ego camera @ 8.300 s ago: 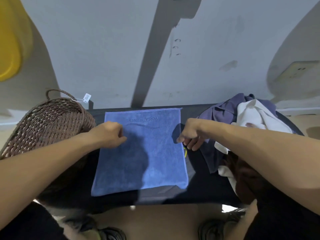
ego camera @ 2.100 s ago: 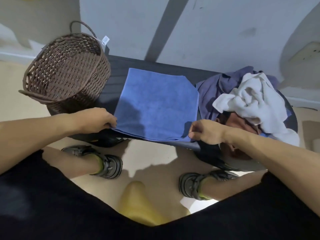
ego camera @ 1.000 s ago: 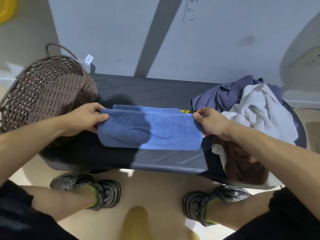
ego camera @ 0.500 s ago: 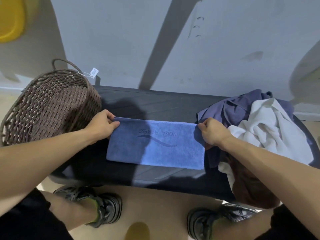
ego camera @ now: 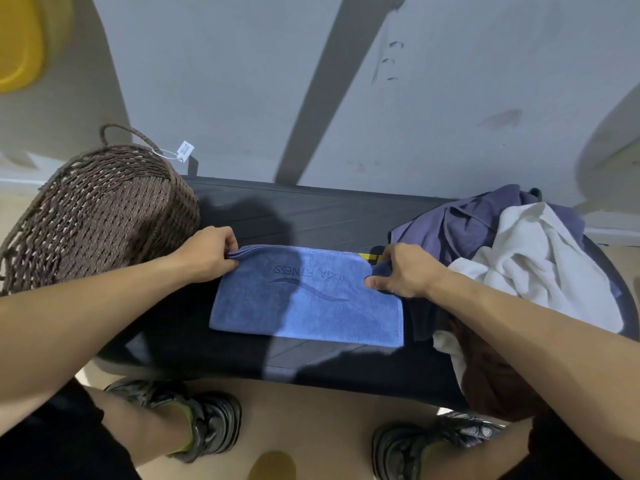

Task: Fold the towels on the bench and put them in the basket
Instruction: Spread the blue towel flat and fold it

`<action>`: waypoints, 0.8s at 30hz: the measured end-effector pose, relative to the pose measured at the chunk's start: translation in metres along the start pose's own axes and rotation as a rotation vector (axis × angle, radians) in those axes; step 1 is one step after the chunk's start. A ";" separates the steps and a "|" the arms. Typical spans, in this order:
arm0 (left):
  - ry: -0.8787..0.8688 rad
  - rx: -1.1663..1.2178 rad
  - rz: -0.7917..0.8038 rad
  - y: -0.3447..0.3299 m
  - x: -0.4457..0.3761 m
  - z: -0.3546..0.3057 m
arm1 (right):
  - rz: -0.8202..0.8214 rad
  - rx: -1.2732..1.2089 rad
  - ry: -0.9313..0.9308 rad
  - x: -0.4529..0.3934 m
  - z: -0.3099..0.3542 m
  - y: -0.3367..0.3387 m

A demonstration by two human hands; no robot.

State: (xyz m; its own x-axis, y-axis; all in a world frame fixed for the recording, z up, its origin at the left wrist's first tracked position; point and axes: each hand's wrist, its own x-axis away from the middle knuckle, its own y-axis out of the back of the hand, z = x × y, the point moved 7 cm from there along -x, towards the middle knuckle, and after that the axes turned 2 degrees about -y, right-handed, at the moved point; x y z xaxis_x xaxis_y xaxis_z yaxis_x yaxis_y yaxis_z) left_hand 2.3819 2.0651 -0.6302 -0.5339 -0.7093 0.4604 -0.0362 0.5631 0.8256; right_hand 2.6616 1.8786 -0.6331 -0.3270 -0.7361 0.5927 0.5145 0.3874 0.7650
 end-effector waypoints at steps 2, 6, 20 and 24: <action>-0.015 0.053 -0.003 0.003 0.000 -0.001 | 0.010 0.004 0.028 0.000 0.003 -0.001; 0.052 0.309 0.042 0.005 0.002 -0.004 | -0.014 -0.025 0.051 -0.002 0.006 0.001; -0.330 0.276 0.250 0.020 0.043 -0.068 | 0.089 -0.197 0.300 0.011 0.037 0.006; -0.271 0.253 0.284 0.026 0.040 -0.054 | 0.110 -0.356 0.344 0.017 0.046 0.007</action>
State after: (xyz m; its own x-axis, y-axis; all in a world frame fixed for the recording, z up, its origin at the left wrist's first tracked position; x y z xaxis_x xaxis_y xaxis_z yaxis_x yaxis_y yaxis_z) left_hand 2.4050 2.0282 -0.5730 -0.7526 -0.3943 0.5274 -0.0432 0.8287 0.5580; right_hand 2.6235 1.8945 -0.6063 -0.0066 -0.8650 0.5017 0.7893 0.3036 0.5338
